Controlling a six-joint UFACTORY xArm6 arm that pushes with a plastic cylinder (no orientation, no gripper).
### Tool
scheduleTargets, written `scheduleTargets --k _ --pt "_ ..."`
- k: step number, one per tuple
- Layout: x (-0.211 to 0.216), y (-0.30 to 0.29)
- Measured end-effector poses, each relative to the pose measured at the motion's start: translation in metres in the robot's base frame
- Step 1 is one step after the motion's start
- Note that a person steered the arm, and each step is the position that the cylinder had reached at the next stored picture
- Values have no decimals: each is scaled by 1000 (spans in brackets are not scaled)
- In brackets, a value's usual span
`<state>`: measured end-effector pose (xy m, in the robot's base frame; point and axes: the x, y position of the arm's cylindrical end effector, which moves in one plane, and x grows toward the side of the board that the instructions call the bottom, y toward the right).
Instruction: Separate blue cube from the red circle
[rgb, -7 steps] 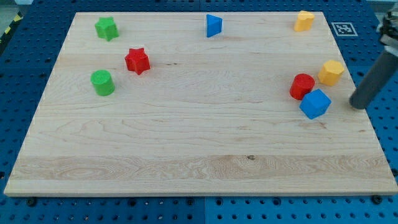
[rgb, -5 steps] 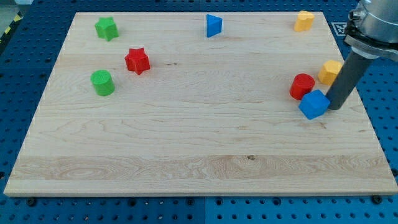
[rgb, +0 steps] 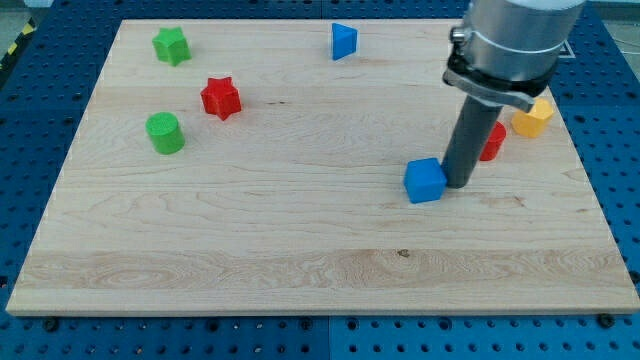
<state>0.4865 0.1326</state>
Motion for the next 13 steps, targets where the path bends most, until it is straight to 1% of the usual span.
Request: scheduleTargets --k 4,6,7,10,11,13 --pt "1 -78" --pt "1 -80" --pt "4 -94" --pt "15 -112" --pt "27 -129" --pt "32 -170"
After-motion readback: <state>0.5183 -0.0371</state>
